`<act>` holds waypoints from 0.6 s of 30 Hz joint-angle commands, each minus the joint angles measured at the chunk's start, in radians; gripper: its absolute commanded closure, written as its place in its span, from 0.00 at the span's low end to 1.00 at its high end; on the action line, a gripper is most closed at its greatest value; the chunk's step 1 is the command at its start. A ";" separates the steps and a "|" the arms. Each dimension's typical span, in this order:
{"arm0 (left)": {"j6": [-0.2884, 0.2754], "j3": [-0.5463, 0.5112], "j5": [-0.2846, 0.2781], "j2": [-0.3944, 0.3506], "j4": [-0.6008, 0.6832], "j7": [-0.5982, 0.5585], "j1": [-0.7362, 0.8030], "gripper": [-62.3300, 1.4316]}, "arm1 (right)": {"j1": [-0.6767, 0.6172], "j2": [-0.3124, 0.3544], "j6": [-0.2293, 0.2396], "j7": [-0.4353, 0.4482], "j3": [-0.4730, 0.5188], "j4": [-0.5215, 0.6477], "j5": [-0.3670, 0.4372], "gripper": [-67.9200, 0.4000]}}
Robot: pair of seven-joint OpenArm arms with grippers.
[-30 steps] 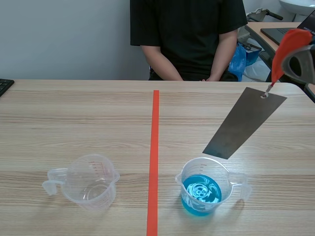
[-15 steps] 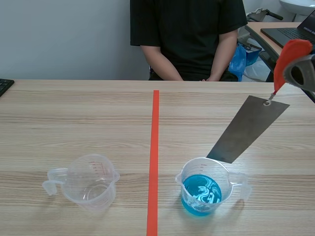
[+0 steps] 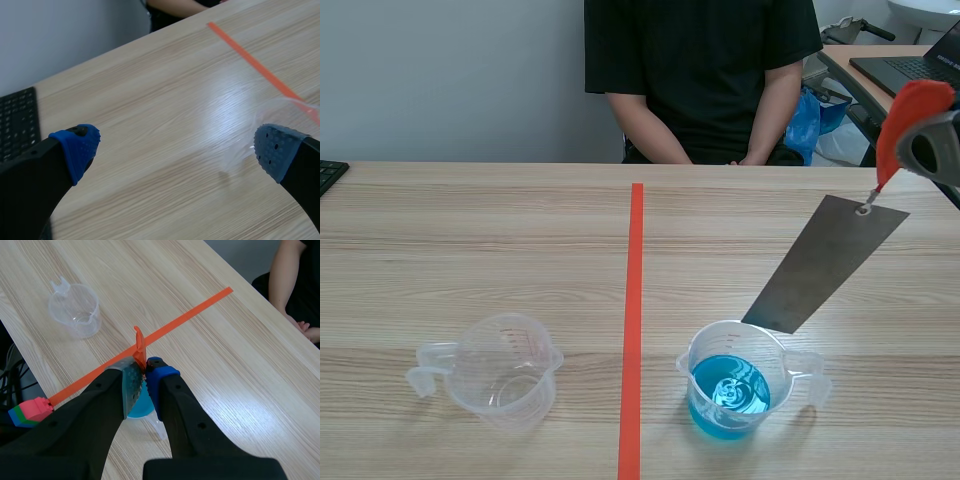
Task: Do the redox reaction experiment.
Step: 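Move the plate over the blue solution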
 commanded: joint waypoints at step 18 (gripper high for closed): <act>-0.002 0.431 0.000 -0.022 0.036 -0.015 -0.321 0.00 | 0.006 0.006 0.011 0.026 0.003 0.005 0.005 0.97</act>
